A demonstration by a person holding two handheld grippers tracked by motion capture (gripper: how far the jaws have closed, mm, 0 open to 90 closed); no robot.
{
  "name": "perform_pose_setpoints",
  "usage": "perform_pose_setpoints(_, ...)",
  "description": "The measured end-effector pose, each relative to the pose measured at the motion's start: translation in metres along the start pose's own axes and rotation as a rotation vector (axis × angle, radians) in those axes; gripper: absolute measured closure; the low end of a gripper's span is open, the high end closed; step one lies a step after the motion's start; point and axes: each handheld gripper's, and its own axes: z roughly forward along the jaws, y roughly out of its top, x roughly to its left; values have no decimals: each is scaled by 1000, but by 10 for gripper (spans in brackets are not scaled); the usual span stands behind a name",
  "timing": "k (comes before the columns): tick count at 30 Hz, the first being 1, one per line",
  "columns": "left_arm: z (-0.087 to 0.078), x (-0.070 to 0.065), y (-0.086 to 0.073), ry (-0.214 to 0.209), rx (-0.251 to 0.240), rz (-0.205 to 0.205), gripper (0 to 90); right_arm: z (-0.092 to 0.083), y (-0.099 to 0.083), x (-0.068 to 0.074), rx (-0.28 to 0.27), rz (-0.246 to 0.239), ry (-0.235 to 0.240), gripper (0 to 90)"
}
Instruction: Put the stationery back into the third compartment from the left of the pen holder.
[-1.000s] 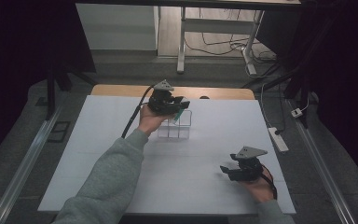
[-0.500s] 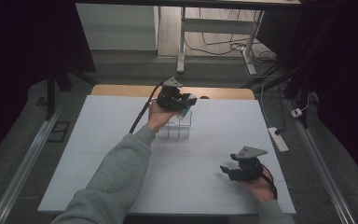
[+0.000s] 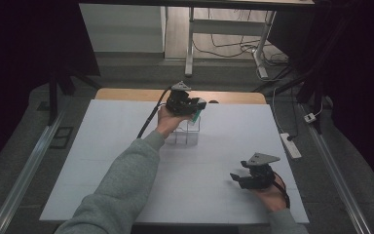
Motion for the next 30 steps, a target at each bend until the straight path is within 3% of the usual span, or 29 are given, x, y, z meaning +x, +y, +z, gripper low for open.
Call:
perform_pose_setpoints(2, 0, 0, -1, 17, 7, 4, 627, 0, 0, 0, 1, -2, 0, 336)
perform_pose_setpoints(3, 0, 0, 0, 31, 3, 6, 582, 0, 0, 0, 0, -1, 2, 336)
perform_pose_setpoints(5, -1, -2, 1, 46, 19, 8, 385, 0, 0, 0, 1, 0, 3, 336)
perform_pose_setpoints(6, -2, -2, 1, 41, 24, 18, 368, 0, 0, 0, 2, -2, -4, 336)
perform_pose_setpoints(12, -8, -1, -1, -1, 60, 32, 344, 1, 0, 0, -1, -3, 4, 336)
perform_pose_setpoints(17, -15, 1, -2, -11, 57, 37, 337, 0, 0, 0, -3, -6, 0, 336)
perform_pose_setpoints(30, -49, 1, -17, 24, 74, 95, 351, -1, 0, 0, -8, -4, 3, 336)
